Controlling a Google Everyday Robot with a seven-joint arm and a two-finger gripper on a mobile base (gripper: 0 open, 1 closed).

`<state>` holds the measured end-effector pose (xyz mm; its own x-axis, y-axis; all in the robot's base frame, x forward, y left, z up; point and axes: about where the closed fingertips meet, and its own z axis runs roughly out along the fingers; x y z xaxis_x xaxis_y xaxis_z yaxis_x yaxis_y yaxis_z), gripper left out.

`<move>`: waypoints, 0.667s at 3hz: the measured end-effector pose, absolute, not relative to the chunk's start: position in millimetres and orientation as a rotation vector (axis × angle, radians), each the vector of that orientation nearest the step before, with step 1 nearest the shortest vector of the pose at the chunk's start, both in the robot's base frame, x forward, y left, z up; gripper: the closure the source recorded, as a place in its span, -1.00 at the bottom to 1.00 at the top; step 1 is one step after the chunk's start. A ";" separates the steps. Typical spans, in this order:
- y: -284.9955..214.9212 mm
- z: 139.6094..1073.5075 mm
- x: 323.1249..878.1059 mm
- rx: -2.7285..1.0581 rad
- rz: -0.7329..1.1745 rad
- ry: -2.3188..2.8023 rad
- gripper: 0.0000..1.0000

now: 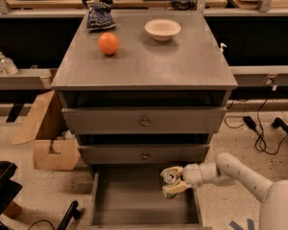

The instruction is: Pick green can from bottom drawer and place on counter

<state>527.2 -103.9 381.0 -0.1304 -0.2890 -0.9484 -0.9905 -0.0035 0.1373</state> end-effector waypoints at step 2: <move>-175.4 494.5 555.1 -1.286 1.152 1.613 1.00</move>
Offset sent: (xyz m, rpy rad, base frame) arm 0.0384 -0.1150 0.1669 -0.0468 0.0661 -0.1518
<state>555.1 -175.4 494.5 -0.2047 -0.2937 -0.9337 -0.9785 0.0858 0.1875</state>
